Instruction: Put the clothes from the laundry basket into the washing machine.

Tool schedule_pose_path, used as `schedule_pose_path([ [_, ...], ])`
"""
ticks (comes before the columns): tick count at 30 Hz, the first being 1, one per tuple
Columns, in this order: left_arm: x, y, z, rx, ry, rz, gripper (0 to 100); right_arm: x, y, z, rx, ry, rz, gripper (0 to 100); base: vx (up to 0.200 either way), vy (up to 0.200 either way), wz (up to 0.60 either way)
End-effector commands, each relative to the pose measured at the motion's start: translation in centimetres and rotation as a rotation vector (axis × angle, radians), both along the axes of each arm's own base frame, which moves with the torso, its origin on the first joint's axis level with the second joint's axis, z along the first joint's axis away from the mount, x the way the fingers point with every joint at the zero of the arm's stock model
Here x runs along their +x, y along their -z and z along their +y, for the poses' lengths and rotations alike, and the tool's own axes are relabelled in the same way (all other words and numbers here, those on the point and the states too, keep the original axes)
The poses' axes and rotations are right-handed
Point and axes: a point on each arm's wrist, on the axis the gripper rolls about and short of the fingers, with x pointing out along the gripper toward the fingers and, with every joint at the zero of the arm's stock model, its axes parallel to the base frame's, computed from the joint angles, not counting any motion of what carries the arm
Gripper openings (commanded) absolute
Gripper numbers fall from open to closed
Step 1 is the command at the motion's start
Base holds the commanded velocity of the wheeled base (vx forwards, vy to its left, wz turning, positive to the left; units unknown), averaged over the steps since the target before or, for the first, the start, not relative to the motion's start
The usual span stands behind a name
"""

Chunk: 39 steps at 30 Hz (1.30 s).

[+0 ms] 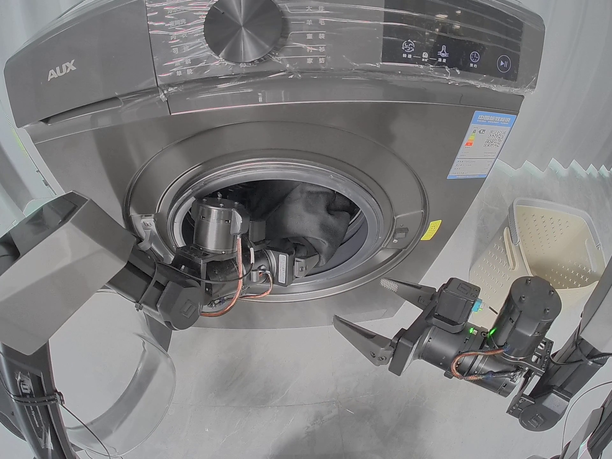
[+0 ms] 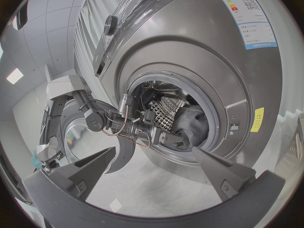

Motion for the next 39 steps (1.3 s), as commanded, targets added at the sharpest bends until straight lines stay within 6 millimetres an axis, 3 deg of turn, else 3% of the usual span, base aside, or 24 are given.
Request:
schedule_pose_path([
  [1,-0.3,-1.0,-0.2,-0.031,0.031,-0.033,100,0.0,0.0,0.0,-0.001,0.000,0.002,100,0.000,0.000,0.00],
  [6,0.9,-0.3,-0.9,-0.047,0.027,-0.060,100,0.0,0.1,0.0,-0.001,0.000,0.002,100,0.000,0.000,0.00],
  [15,4.2,4.5,-2.3,-0.041,0.009,-0.062,100,0.1,0.1,0.0,-0.003,0.000,0.004,100,0.000,0.000,0.00],
  [20,6.3,5.6,-3.1,-0.065,-0.037,-0.134,100,0.1,0.1,0.0,-0.003,0.000,0.004,100,0.000,0.000,0.00],
  [25,7.1,5.8,-3.1,-0.060,-0.081,-0.150,100,0.1,0.1,0.1,-0.002,0.000,0.003,100,0.000,0.000,0.00],
  [26,7.1,5.8,-3.1,-0.058,-0.085,-0.152,0,0.1,0.1,0.1,-0.002,0.000,0.003,100,0.000,0.000,0.00],
  [30,7.5,5.2,-3.2,-0.072,-0.091,-0.172,0,0.1,0.1,0.1,-0.002,0.000,0.003,100,0.000,0.000,0.00],
  [39,12.3,3.0,-3.0,-0.192,-0.267,-0.383,0,0.1,0.1,0.2,0.000,-0.001,0.000,100,0.000,0.000,0.00],
])
